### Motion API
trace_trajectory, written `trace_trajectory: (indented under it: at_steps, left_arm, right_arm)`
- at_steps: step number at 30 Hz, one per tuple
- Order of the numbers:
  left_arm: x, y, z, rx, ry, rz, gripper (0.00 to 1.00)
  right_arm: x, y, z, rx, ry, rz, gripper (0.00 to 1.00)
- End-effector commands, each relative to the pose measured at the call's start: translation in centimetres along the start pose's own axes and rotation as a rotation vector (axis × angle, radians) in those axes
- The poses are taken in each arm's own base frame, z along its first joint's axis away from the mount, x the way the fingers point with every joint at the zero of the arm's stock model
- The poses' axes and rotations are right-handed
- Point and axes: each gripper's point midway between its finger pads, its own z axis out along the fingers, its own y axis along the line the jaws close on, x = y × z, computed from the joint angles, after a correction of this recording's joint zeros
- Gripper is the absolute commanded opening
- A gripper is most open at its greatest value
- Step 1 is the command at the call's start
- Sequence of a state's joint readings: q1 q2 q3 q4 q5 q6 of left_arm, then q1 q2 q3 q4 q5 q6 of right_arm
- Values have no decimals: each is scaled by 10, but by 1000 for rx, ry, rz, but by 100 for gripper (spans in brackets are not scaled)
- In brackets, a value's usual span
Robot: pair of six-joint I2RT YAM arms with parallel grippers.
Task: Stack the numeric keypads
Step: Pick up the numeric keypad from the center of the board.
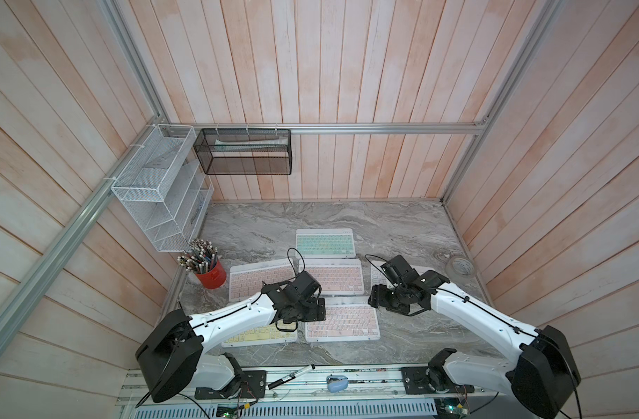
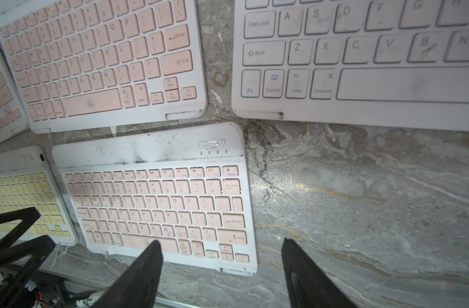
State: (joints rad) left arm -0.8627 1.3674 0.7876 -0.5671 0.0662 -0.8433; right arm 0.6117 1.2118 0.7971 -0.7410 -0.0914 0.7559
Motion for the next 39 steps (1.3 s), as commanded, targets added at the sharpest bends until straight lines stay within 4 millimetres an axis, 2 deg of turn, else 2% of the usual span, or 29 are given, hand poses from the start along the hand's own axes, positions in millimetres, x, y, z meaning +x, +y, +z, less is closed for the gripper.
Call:
trace_trajectory:
  at_steps: [1, 17, 39]
  left_arm:
    - [-4, 3, -1, -40, -23, -19, 96]
    - [2, 2, 19, -82, -7, -20, 96]
    - [5, -6, 37, -67, 22, -14, 96]
  right_arm:
    - [5, -14, 5, 68, 2, -3, 73]
    - [23, -8, 32, 69, 38, -11, 73]
    - [30, -14, 53, 76, 52, -14, 73]
